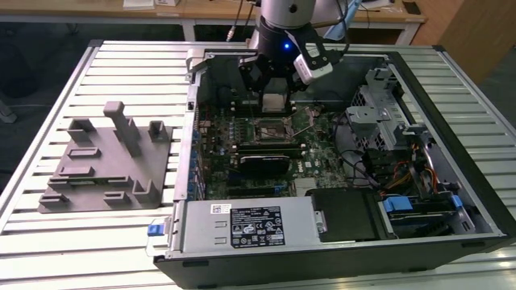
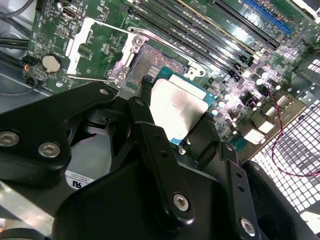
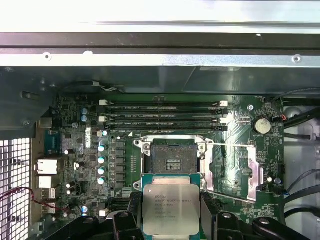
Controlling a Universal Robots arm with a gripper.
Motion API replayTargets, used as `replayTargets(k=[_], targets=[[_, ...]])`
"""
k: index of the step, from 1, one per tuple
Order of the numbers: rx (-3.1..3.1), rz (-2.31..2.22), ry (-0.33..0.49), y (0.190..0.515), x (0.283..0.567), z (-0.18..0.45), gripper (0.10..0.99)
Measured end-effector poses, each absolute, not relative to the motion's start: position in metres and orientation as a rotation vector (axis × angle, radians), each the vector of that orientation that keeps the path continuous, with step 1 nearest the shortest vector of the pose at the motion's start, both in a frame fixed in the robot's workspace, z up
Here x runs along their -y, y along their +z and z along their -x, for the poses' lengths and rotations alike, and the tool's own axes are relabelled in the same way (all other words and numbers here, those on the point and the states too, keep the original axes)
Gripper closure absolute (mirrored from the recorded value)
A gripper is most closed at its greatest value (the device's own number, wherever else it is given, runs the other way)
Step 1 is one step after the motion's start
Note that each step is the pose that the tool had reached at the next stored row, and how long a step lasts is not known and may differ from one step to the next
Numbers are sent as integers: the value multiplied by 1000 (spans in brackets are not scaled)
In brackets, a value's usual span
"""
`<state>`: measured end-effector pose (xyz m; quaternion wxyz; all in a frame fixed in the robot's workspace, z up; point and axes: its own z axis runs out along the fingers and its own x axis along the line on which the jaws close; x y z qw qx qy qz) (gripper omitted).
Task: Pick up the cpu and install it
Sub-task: 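Place the cpu into insertion slot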
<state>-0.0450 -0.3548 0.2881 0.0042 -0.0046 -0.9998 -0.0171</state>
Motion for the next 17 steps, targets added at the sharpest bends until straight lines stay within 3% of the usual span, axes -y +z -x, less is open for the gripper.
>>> replayTargets(k=[17], targets=[[3131,149,-54,288,355,45,545]])
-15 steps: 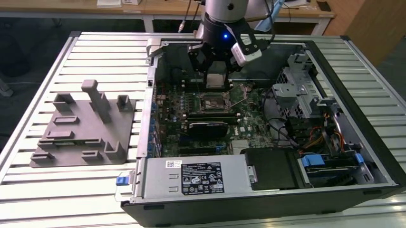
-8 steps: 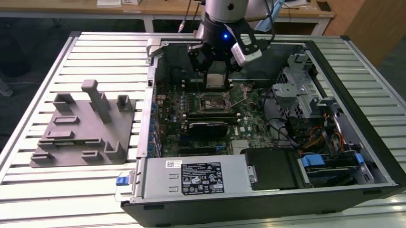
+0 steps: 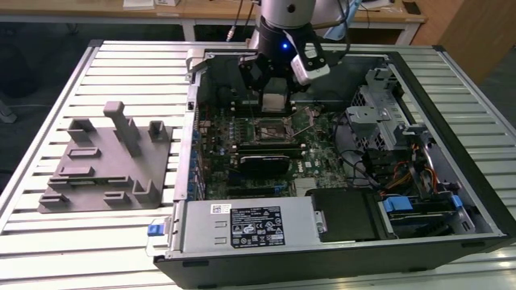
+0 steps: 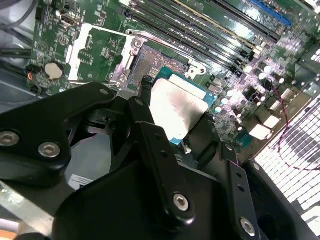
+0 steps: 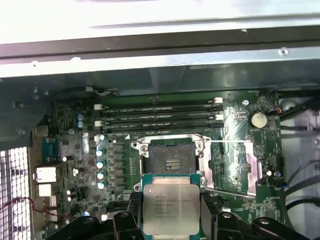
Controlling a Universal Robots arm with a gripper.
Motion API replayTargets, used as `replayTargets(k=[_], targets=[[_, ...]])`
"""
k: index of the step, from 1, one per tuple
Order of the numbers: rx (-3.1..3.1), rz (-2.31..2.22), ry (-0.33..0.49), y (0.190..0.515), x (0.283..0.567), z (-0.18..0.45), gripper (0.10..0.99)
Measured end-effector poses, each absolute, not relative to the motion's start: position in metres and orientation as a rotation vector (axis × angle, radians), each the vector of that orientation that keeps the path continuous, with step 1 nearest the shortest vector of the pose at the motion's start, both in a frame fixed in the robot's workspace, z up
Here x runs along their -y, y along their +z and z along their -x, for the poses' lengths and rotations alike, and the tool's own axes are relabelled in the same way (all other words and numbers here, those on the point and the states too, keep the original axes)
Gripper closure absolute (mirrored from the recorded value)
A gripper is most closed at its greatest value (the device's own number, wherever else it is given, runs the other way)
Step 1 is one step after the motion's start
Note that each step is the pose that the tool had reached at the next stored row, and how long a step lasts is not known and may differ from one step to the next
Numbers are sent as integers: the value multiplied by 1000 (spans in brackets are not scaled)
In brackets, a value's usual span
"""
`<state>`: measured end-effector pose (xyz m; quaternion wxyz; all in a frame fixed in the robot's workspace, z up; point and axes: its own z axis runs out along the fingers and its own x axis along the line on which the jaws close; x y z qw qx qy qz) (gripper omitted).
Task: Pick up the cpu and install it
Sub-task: 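Place the cpu into insertion slot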
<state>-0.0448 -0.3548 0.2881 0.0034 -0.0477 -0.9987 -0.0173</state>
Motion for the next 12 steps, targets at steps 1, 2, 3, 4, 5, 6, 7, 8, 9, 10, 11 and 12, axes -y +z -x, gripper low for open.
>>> replayTargets(k=[1,2,3,4,5,6,7,8,9,10,11,12], targets=[[3130,176,-54,288,355,45,545],[3128,201,-54,288,355,45,545],[3127,226,-54,288,355,45,545],[3125,251,-54,288,355,45,545],[3124,275,-54,288,355,45,545],[3122,297,-54,288,355,45,545],[3120,319,-54,288,355,45,545],[3118,342,-53,288,355,45,545],[3116,363,-53,288,355,45,545],[3113,384,-53,288,355,45,545],[3111,404,-53,288,355,45,545],[3109,423,-53,288,355,45,545]])
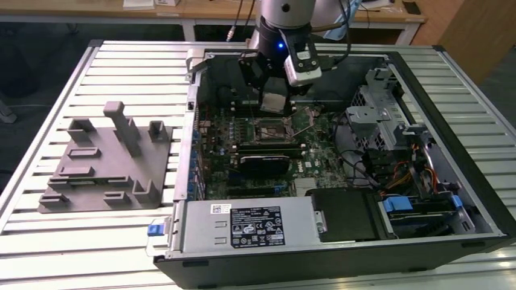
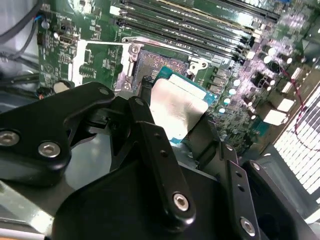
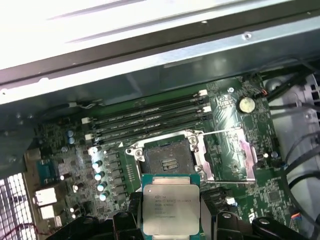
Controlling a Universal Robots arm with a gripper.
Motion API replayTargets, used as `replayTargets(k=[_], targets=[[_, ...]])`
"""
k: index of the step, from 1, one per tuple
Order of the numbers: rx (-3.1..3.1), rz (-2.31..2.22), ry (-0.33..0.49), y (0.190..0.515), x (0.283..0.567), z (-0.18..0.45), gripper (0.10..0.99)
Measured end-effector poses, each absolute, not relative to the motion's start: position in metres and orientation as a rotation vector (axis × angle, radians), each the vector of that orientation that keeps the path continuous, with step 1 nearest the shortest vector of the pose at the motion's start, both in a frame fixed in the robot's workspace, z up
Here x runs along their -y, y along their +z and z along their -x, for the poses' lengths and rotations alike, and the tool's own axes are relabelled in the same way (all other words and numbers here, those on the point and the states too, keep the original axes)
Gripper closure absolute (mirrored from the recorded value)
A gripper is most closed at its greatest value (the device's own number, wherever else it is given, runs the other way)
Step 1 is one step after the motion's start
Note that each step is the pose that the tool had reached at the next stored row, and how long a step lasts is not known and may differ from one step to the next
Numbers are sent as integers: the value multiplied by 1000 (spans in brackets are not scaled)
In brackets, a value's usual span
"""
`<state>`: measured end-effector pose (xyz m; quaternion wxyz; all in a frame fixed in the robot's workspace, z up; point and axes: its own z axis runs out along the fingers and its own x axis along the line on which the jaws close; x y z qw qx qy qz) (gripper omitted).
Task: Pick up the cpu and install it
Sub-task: 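Place the cpu into insertion slot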
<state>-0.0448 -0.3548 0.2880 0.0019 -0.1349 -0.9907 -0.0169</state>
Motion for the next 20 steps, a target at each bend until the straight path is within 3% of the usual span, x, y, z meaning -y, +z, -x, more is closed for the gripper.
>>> replayTargets(k=[20], targets=[[3051,744,-54,288,355,45,545]])
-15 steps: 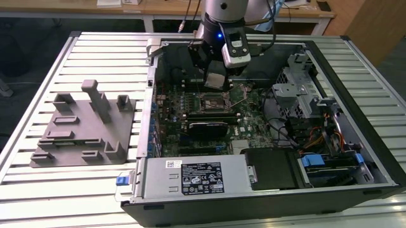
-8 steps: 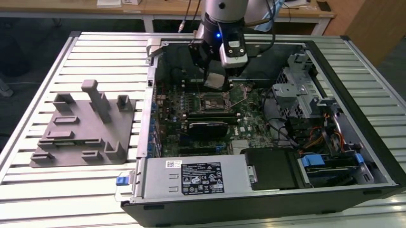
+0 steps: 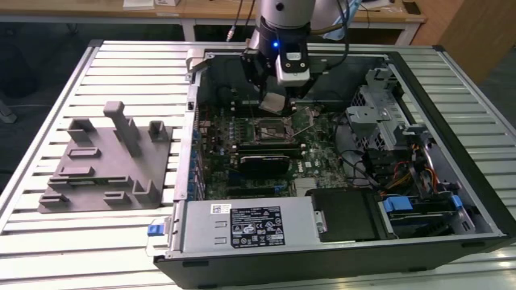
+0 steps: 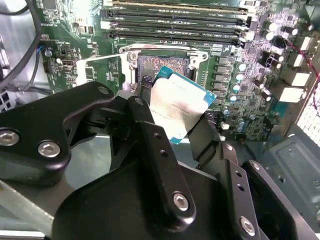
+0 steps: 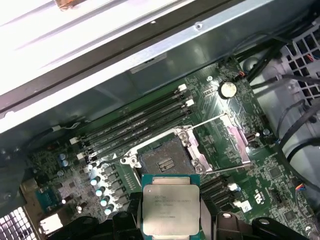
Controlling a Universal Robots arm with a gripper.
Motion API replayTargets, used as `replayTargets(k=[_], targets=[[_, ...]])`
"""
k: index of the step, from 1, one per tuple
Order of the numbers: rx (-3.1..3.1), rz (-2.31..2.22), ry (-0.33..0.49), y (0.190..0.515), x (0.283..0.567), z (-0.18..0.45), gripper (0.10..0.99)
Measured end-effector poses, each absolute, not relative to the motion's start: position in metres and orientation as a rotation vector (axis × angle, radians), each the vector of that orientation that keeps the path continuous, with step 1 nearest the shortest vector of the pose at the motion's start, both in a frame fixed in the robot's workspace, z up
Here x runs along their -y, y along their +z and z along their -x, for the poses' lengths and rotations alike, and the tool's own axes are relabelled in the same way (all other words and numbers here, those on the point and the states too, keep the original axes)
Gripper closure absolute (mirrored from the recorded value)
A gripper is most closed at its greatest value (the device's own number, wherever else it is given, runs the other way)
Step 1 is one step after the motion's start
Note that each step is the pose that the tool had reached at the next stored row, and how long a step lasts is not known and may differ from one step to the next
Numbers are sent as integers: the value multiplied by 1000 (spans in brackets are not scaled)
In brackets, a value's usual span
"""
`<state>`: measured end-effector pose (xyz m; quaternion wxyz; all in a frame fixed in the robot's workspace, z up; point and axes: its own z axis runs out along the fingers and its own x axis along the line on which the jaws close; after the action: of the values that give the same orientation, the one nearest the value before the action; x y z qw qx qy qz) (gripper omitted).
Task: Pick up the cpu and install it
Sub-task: 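Place the cpu into insertion slot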
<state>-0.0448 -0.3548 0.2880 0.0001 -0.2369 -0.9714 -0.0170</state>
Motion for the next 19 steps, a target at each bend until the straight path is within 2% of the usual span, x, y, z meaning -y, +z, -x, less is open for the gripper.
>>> replayTargets(k=[19], targets=[[2956,1072,-53,287,355,45,545]])
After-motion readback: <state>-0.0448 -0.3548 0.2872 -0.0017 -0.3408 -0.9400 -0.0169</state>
